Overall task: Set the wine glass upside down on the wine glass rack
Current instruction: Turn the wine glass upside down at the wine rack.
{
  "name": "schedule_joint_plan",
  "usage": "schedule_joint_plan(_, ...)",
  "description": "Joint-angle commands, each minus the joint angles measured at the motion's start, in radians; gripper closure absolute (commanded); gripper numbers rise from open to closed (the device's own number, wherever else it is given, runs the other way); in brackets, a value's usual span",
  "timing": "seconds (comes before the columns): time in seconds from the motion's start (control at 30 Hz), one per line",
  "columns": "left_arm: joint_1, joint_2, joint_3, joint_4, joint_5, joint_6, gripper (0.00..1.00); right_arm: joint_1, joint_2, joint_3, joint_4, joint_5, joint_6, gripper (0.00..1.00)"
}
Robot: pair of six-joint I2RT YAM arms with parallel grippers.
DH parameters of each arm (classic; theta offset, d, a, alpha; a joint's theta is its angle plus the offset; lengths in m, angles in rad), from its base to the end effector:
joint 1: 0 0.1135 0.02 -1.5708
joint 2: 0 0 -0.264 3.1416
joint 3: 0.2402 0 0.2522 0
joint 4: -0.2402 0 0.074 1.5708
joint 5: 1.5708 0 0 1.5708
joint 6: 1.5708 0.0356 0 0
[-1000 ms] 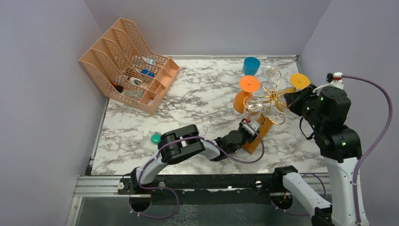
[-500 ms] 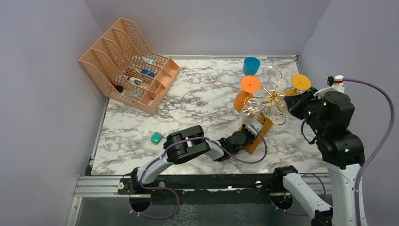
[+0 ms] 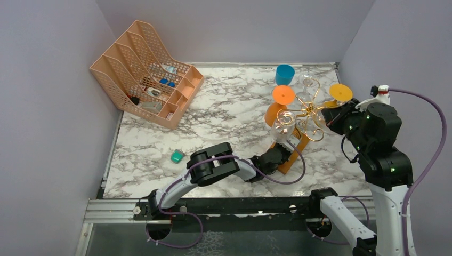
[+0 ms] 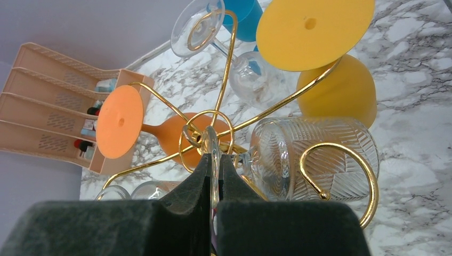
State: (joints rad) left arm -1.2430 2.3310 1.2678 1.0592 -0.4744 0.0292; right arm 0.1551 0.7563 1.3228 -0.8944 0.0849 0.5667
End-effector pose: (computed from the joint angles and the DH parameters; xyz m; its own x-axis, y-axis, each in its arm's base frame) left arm 0.1696 -0.4483 0.1195 0.0190 0.0248 -0.9995 0.6949 0.7185 0.0310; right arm 0.1053 0.0134 0.4415 -0.3085 0.4932 -0.8134 0.1079 0.8677 0.4852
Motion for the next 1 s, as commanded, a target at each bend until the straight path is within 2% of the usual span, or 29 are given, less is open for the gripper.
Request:
schedule_joint_plan(0.0, 0.004, 0.001, 0.027, 0.013, -0.069, 0.037, 1.00, 0.003, 0.012, 0.023, 0.040, -0.078, 0.015, 0.99)
schedule_joint_plan(0.47, 0.067, -0.057, 0.005, 0.013, -0.177, 0.144, 1.00, 0.003, 0.050, 0.023, 0.148, -0.163, 0.052, 0.99)
schedule_joint_plan(0.67, 0.112, -0.105, -0.049, 0.012, -0.169, 0.141, 1.00, 0.002, 0.052, 0.004, 0.177, -0.169, 0.100, 0.99)
schedule_joint_plan(0.97, 0.118, -0.116, -0.064, -0.025, -0.129, 0.125, 1.00, 0.002, 0.018, -0.077, 0.214, -0.135, 0.211, 0.99)
